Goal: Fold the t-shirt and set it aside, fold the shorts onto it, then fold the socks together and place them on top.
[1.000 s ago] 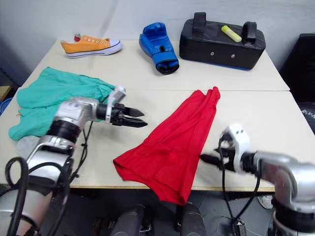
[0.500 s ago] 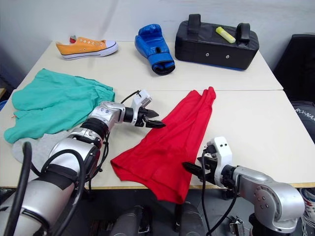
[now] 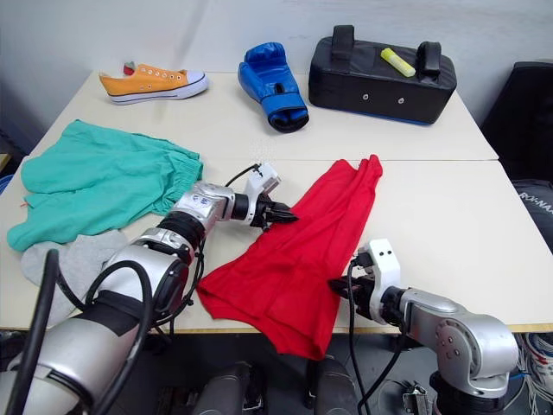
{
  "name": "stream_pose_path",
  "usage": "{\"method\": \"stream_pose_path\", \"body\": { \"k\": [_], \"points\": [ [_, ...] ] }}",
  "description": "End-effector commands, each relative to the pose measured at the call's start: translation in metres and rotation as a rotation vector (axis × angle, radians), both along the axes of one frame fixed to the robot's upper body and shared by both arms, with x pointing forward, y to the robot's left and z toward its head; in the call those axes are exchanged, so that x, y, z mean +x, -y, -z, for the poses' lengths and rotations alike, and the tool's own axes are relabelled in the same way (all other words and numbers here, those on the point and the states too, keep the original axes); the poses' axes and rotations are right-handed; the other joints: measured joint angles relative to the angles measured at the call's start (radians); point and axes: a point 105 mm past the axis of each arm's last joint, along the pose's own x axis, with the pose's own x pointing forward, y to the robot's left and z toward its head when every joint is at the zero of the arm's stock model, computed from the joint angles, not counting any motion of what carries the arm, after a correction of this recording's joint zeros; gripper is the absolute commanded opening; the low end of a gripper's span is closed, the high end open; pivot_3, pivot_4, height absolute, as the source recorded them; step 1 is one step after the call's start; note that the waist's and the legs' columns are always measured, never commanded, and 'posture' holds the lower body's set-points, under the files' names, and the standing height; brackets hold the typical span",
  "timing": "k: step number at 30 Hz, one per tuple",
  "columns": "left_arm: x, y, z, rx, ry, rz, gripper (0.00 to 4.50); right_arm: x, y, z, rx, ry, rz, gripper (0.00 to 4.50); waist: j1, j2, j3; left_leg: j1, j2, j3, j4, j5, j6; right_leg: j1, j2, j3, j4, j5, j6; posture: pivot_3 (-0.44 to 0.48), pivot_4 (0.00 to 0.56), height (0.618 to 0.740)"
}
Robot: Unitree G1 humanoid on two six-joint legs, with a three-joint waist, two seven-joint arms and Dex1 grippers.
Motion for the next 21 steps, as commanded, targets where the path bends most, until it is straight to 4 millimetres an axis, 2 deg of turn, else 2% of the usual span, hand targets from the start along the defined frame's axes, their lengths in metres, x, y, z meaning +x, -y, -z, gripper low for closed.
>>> {"method": "stream_pose_path", "body": {
  "k": [1,4,7,14,21],
  "points": [
    [0.002,0.003,-0.006,0.012,0.018,0.002,0.02,-0.006,-0.002,0.012,-0.008,-0.06,-0.025,0.0,0.001,0.0,0.0,0.0,0.0,0.0,0.0,0.0,0.001,0.0,0.0,0.0,0.0,0.0,0.0,0.0,0.15,0.74],
    [0.005,-0.001,-0.007,0.005,0.023,-0.031,0.02,-0.005,0.0,0.01,-0.015,-0.053,-0.033,0.0,0.001,0.0,0.0,0.0,0.0,0.0,0.0,-0.002,0.003,0.0,0.0,0.0,0.0,0.0,0.0,0.0,0.15,0.74],
    [0.013,-0.01,-0.018,-0.074,0.022,-0.109,0.02,0.0,0.005,0.004,-0.032,-0.044,-0.049,0.0,0.0,0.0,0.0,0.0,0.0,0.0,0.0,-0.002,0.003,0.0,0.0,0.0,0.0,0.0,0.0,0.0,0.15,0.74],
    [0.029,-0.046,-0.04,-0.235,0.009,-0.289,0.02,0.027,0.027,-0.01,-0.1,-0.04,-0.116,0.0,0.001,0.001,0.001,-0.001,-0.001,0.0,0.0,-0.001,0.003,-0.001,-0.001,0.0,0.0,0.0,0.0,0.0,0.15,0.74],
    [0.023,-0.087,-0.027,-0.339,-0.065,-0.376,0.02,0.057,0.012,-0.019,-0.221,-0.01,-0.361,0.0,-0.01,0.001,0.002,-0.001,-0.001,0.001,0.0,0.001,-0.001,-0.001,-0.002,0.0,0.0,0.0,0.0,0.0,0.15,0.74]
  ]
}}
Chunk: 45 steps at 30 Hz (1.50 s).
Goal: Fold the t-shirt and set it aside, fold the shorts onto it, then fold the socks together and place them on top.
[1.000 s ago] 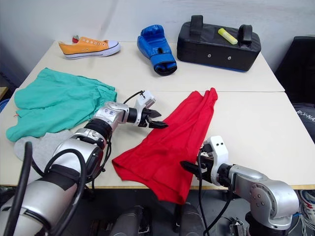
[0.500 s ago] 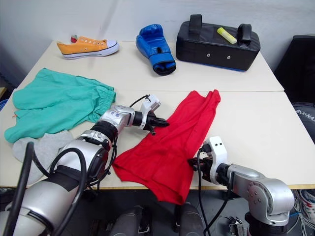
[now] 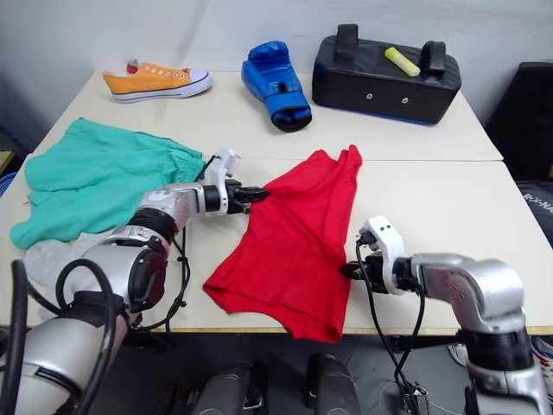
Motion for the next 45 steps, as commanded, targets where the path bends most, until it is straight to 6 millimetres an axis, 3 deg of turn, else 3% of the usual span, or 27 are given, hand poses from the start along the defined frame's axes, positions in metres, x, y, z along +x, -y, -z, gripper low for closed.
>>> {"method": "stream_pose_path", "body": {
  "k": [1,5,8,14,19,23,26,29,33,34,36,38,45],
  "points": [
    [-0.001,-0.022,-0.008,-0.057,0.028,-0.061,0.02,0.012,-0.003,0.002,-0.052,0.017,-0.092,0.0,-0.008,0.0,0.0,0.0,0.0,0.0,0.0,0.0,-0.001,0.0,0.0,0.0,0.0,0.0,0.0,0.0,0.15,0.74],
    [-0.017,-0.049,-0.005,-0.053,0.051,-0.146,0.02,0.028,-0.007,-0.003,-0.082,0.06,-0.212,0.0,-0.028,0.0,0.0,0.0,0.001,0.001,0.0,0.001,-0.002,0.001,0.002,0.0,0.004,0.0,0.0,0.0,0.15,0.74],
    [-0.037,-0.058,-0.005,-0.044,0.069,-0.197,0.02,0.037,-0.012,-0.01,-0.08,0.092,-0.299,0.0,-0.026,0.0,0.0,0.001,0.001,0.001,0.0,0.002,-0.002,0.001,0.002,0.001,0.004,0.0,0.0,0.0,0.15,0.74],
    [-0.058,-0.047,-0.006,-0.026,0.088,-0.222,0.02,0.056,-0.006,-0.008,-0.165,0.157,-0.386,0.0,-0.01,0.0,0.0,0.001,0.001,0.0,0.001,0.003,-0.003,0.002,0.0,0.001,0.003,0.0,0.0,0.0,0.15,0.74],
    [-0.049,-0.036,-0.001,0.032,0.09,-0.197,0.02,0.052,-0.008,-0.005,-0.156,0.157,-0.414,0.0,0.002,0.0,0.0,0.001,0.0,0.0,0.002,0.001,-0.006,0.003,-0.001,0.001,0.002,0.001,0.001,0.0,0.15,0.74],
    [-0.038,-0.047,-0.008,0.124,0.146,-0.13,0.98,0.047,-0.005,-0.017,-0.083,0.197,-0.338,1.01,0.01,0.0,0.0,0.001,0.0,-0.001,0.001,0.001,-0.008,0.002,0.0,0.0,0.002,0.001,0.001,0.0,0.15,0.74],
    [-0.045,-0.059,-0.017,0.224,0.215,-0.005,1.95,0.037,0.005,-0.031,-0.098,0.278,-0.338,2.04,0.009,0.001,0.001,0.001,0.0,-0.001,0.001,0.001,-0.009,0.001,0.0,0.0,0.002,0.0,0.0,0.0,0.15,0.74],
    [-0.073,-0.073,-0.024,0.382,0.316,0.246,2.91,0.022,0.022,-0.047,-0.142,0.386,-0.344,3.1,0.008,0.002,0.001,-0.001,0.0,0.0,-0.001,0.0,-0.01,0.0,0.0,-0.001,0.002,0.0,0.0,0.0,0.15,0.74],
    [-0.11,-0.091,-0.015,0.602,0.447,0.555,4.18,0.003,0.047,-0.048,-0.333,0.597,-0.445,4.47,0.008,0.003,0.002,0.0,0.001,0.001,-0.003,-0.001,-0.012,0.0,0.001,0.0,-0.003,0.0,-0.001,0.0,0.15,0.74],
    [-0.113,-0.093,-0.013,0.621,0.467,0.587,4.46,0.002,0.049,-0.047,-0.35,0.624,-0.459,4.5,0.009,0.003,0.002,0.0,0.001,0.001,-0.004,-0.002,-0.013,0.0,0.002,0.0,-0.007,-0.001,-0.001,0.0,0.15,0.74],
    [-0.127,-0.088,-0.008,0.647,0.582,0.712,4.46,-0.015,0.044,-0.047,-0.41,0.839,-0.661,4.5,0.012,0.003,0.002,0.0,0.001,0.002,-0.004,-0.003,-0.013,0.001,0.002,0.0,-0.007,0.0,0.0,0.0,0.15,0.74],
    [-0.138,-0.082,-0.003,0.697,0.731,0.826,4.46,-0.033,0.044,-0.033,-0.479,0.951,-0.864,4.5,0.012,0.004,0.003,0.001,0.001,0.002,-0.004,-0.003,-0.013,0.002,0.002,0.0,-0.007,0.0,0.0,0.0,0.15,0.74],
    [-0.152,-0.077,0.029,0.776,0.979,1.036,4.46,-0.052,0.049,0.007,-0.526,1.087,-1.081,4.5,0.008,0.005,0.003,0.002,0.001,0.004,-0.002,0.0,-0.009,0.002,0.001,0.001,-0.006,0.003,0.0,0.0,0.15,0.74]
  ]
}}
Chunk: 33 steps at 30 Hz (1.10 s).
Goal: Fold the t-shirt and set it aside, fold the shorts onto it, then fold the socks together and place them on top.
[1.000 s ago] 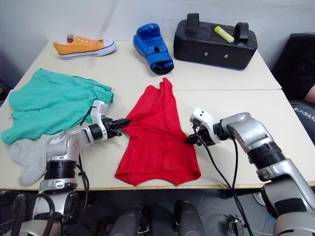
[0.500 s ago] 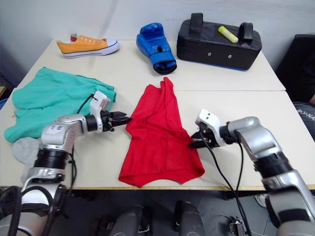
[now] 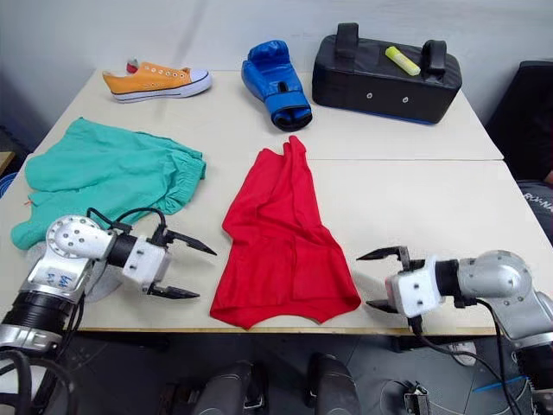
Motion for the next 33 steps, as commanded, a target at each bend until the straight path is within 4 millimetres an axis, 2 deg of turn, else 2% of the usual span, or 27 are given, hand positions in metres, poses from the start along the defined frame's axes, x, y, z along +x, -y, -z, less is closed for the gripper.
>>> {"method": "stream_pose_path", "body": {
  "k": [1,4,7,11,13,16,25,26,27,33],
  "points": [
    [-0.004,0.003,0.009,0.033,0.095,0.097,4.46,-0.006,-0.002,0.01,-0.024,0.08,-0.102,4.5,-0.002,0.001,0.0,0.001,0.0,0.0,0.0,0.0,0.0,0.0,0.0,0.0,0.0,0.0,0.0,0.0,0.15,0.74],
    [-0.004,0.013,0.017,0.03,0.147,0.155,4.46,-0.006,-0.008,0.019,-0.012,0.106,-0.145,4.5,0.0,0.001,-0.001,0.005,0.001,0.0,0.0,0.0,0.0,0.004,0.0,0.0,0.0,0.0,0.0,0.0,0.15,0.74],
    [0.0,0.021,0.024,0.024,0.188,0.182,4.46,-0.001,-0.017,0.025,0.017,0.126,-0.161,4.5,0.0,0.003,-0.003,0.018,0.002,-0.002,-0.001,-0.004,0.004,0.018,0.0,0.0,-0.004,-0.001,-0.001,0.0,0.15,0.74],
    [0.002,0.027,0.034,0.023,0.192,0.196,4.46,0.009,-0.033,0.028,0.075,0.14,-0.152,4.5,0.002,0.008,-0.009,0.02,0.003,-0.004,-0.002,-0.007,0.008,0.022,0.001,0.0,-0.009,-0.001,-0.001,0.0,0.15,0.74],
    [0.003,0.03,0.035,0.006,0.192,0.192,4.04,0.013,-0.039,0.028,0.103,0.142,-0.144,4.5,0.003,0.012,-0.013,0.021,0.002,-0.004,-0.002,-0.007,0.008,0.022,0.001,0.0,-0.008,-0.001,-0.001,0.0,0.15,0.74],
    [0.004,0.031,0.039,0.0,0.182,0.184,3.19,0.013,-0.046,0.029,0.114,0.141,-0.156,3.9,0.004,0.014,-0.014,0.021,0.002,-0.004,-0.001,-0.006,0.008,0.022,0.0,0.0,-0.004,0.0,-0.001,0.0,0.15,0.74],
    [-0.001,0.035,0.047,-0.05,0.108,0.163,0.15,0.004,-0.049,0.032,0.139,0.08,-0.14,0.64,0.006,0.014,-0.014,0.02,0.002,-0.004,-0.001,-0.006,0.009,0.02,-0.001,0.0,-0.003,0.0,-0.001,0.0,0.15,0.74],
    [-0.003,0.037,0.047,-0.069,0.086,0.157,0.0,0.003,-0.05,0.031,0.143,0.071,-0.136,0.23,0.006,0.014,-0.014,0.02,0.002,-0.004,-0.001,-0.006,0.009,0.02,-0.001,0.0,-0.003,-0.001,-0.001,0.0,0.15,0.74],
    [-0.005,0.039,0.047,-0.082,0.068,0.158,0.0,0.001,-0.051,0.03,0.15,0.06,-0.13,0.05,0.005,0.015,-0.014,0.019,0.002,-0.004,-0.001,-0.006,0.009,0.019,-0.001,0.0,-0.003,-0.001,-0.001,0.0,0.15,0.74],
    [-0.026,0.042,0.039,-0.129,-0.096,0.147,0.0,-0.016,-0.055,0.016,0.241,-0.133,-0.037,0.05,0.002,0.016,-0.013,0.016,0.002,-0.004,-0.001,-0.005,0.01,0.016,-0.001,-0.001,-0.002,-0.004,0.0,0.0,0.15,0.74]
  ]
}}
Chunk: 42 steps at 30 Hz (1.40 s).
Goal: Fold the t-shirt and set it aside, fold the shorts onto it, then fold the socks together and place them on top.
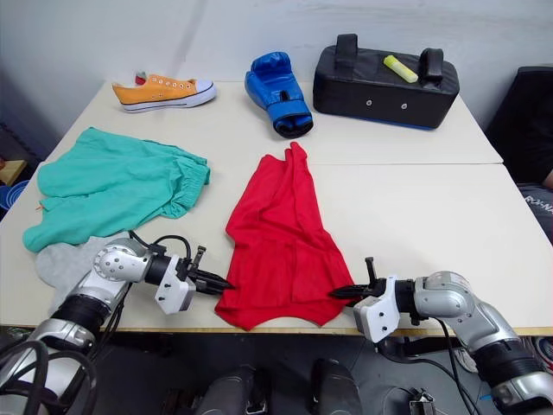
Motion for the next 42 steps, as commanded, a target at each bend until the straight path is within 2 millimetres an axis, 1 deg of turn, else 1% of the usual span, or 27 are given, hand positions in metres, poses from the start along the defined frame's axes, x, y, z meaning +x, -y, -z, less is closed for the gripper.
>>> {"method": "stream_pose_path", "body": {
  "k": [1,5,7,9,11,13,15,17,21,22,23,26,27,29,30,31,33,35,36,38,42],
  "points": [
    [-0.021,-0.002,-0.002,0.008,-0.161,0.011,0.0,-0.014,-0.005,-0.022,0.084,-0.14,0.043,0.05,-0.001,0.0,0.001,0.0,0.0,0.0,0.0,-0.001,0.0,0.0,0.0,0.0,0.0,-0.001,0.001,0.0,0.15,0.74],
    [-0.047,-0.006,-0.019,-0.018,-0.377,-0.023,0.0,-0.043,-0.008,-0.043,0.143,-0.383,0.09,0.05,-0.005,0.003,0.008,-0.002,0.001,0.0,0.0,-0.002,0.0,-0.001,0.0,0.0,-0.002,-0.002,0.001,0.0,0.15,0.74],
    [-0.056,-0.005,-0.025,-0.03,-0.452,-0.04,0.0,-0.053,-0.009,-0.047,0.152,-0.46,0.105,0.05,-0.001,0.003,0.01,-0.002,0.001,-0.002,0.0,-0.006,0.005,0.0,0.0,0.0,-0.003,-0.003,0.001,0.0,0.15,0.74],
    [-0.066,-0.005,-0.027,-0.045,-0.521,-0.055,0.0,-0.066,-0.01,-0.049,0.167,-0.551,0.121,0.05,0.002,0.003,0.01,-0.002,0.001,-0.003,0.0,-0.008,0.001,0.001,0.0,0.0,-0.004,-0.002,0.002,0.0,0.15,0.74],
    [-0.078,-0.006,-0.028,-0.066,-0.584,-0.07,0.0,-0.082,-0.011,-0.051,0.176,-0.654,0.13,0.05,0.006,0.005,0.011,-0.002,0.001,-0.003,0.0,-0.009,0.001,0.001,0.0,0.0,-0.006,-0.003,0.002,0.0,0.15,0.74],
    [-0.085,-0.006,-0.028,-0.073,-0.612,-0.082,0.0,-0.088,-0.01,-0.053,0.177,-0.697,0.138,0.05,0.007,0.005,0.012,-0.002,0.0,-0.003,-0.002,-0.009,0.0,0.002,0.0,0.0,-0.007,-0.004,0.003,0.0,0.15,0.74],
    [-0.083,-0.005,-0.03,-0.11,-0.631,-0.126,0.0,-0.086,-0.009,-0.055,0.197,-0.713,0.161,0.05,0.012,0.005,0.014,-0.002,0.0,-0.003,-0.002,-0.009,0.0,0.001,0.001,0.0,-0.008,-0.005,0.004,0.0,0.15,0.74],
    [-0.073,-0.006,-0.034,-0.174,-0.662,-0.201,0.0,-0.076,-0.008,-0.062,0.245,-0.724,0.194,0.05,0.013,0.005,0.015,-0.003,0.0,-0.003,-0.002,-0.009,0.0,0.001,0.001,0.0,-0.011,-0.005,0.004,0.0,0.15,0.74],
    [-0.016,-0.014,-0.055,-0.414,-0.754,-0.471,0.0,-0.037,-0.006,-0.09,0.369,-0.825,0.238,0.05,0.012,0.004,0.02,-0.004,0.0,-0.003,-0.001,-0.008,0.002,0.002,0.001,0.001,-0.013,-0.003,0.003,0.0,0.15,0.74],
    [-0.009,-0.015,-0.058,-0.445,-0.769,-0.504,0.0,-0.03,-0.006,-0.095,0.382,-0.837,0.24,0.05,0.012,0.002,0.021,-0.004,0.0,-0.003,-0.001,-0.006,0.003,0.001,0.001,0.001,-0.013,-0.001,0.004,0.0,0.15,0.74],
    [0.003,-0.017,-0.064,-0.484,-0.777,-0.542,0.0,-0.016,-0.007,-0.101,0.402,-0.837,0.242,0.05,0.013,0.0,0.022,-0.005,0.0,-0.003,-0.001,-0.006,0.002,0.0,0.001,0.0,-0.013,0.0,0.004,0.0,0.15,0.74],
    [0.035,-0.02,-0.081,-0.575,-0.792,-0.633,0.0,0.034,-0.013,-0.114,0.446,-0.809,0.281,0.05,0.007,-0.002,0.024,-0.005,0.0,-0.003,-0.001,-0.003,-0.001,-0.001,0.002,-0.001,-0.011,0.002,0.003,0.0,0.15,0.74],
    [0.044,-0.02,-0.085,-0.598,-0.798,-0.654,0.0,0.048,-0.015,-0.115,0.442,-0.802,0.303,0.05,0.004,-0.002,0.024,-0.007,0.0,-0.003,-0.001,-0.002,-0.004,-0.002,0.002,-0.002,-0.011,0.002,0.003,0.0,0.15,0.74],
    [0.066,-0.018,-0.09,-0.65,-0.818,-0.708,0.0,0.074,-0.015,-0.109,0.392,-0.812,0.358,0.05,0.002,-0.003,0.024,-0.01,-0.001,-0.002,0.0,0.002,-0.001,-0.005,0.002,-0.002,-0.008,0.004,0.003,0.0,0.15,0.74],
    [0.083,-0.015,-0.091,-0.681,-0.806,-0.751,0.0,0.091,-0.015,-0.106,0.379,-0.794,0.388,0.05,0.003,-0.003,0.024,-0.012,-0.001,-0.001,0.001,0.002,-0.001,-0.006,0.001,-0.002,-0.007,0.004,0.003,0.0,0.15,0.74],
    [0.094,-0.013,-0.092,-0.698,-0.797,-0.779,0.0,0.102,-0.015,-0.104,0.366,-0.78,0.404,0.05,0.005,-0.003,0.023,-0.016,-0.002,-0.002,0.002,0.004,0.0,-0.009,0.002,-0.004,-0.004,0.004,0.003,0.0,0.15,0.74],
    [0.12,-0.003,-0.094,-0.735,-0.792,-0.849,0.0,0.131,-0.018,-0.101,0.393,-0.788,0.48,0.05,0.005,-0.004,0.024,-0.02,-0.004,0.001,0.003,0.007,0.002,-0.013,0.002,-0.004,0.0,0.005,0.005,0.0,0.15,0.74],
    [0.14,0.005,-0.092,-0.749,-0.815,-0.926,0.0,0.154,-0.02,-0.099,0.439,-0.815,0.563,0.05,-0.001,-0.004,0.024,-0.023,-0.005,0.003,0.003,0.008,0.004,-0.015,0.004,-0.003,0.0,0.006,0.007,0.0,0.15,0.74],
    [0.147,0.008,-0.09,-0.749,-0.83,-0.956,0.0,0.161,-0.021,-0.098,0.462,-0.845,0.594,0.05,-0.004,-0.005,0.024,-0.024,-0.007,0.004,0.003,0.009,0.006,-0.016,0.006,-0.003,0.0,0.007,0.008,0.0,0.15,0.74],
    [0.154,0.011,-0.081,-0.722,-0.864,-1.005,0.0,0.169,-0.023,-0.1,0.512,-0.912,0.628,0.05,-0.008,-0.005,0.024,-0.026,-0.008,0.005,0.003,0.01,0.008,-0.017,0.005,-0.003,-0.001,0.009,0.011,0.0,0.15,0.74],
    [0.159,0.014,-0.068,-0.683,-0.918,-1.075,0.0,0.181,-0.025,-0.106,0.634,-0.99,0.697,0.05,-0.026,-0.005,0.024,-0.025,-0.008,0.006,0.002,0.01,0.008,-0.017,0.005,-0.001,-0.001,0.009,0.012,0.0,0.15,0.74]
  ]
}}
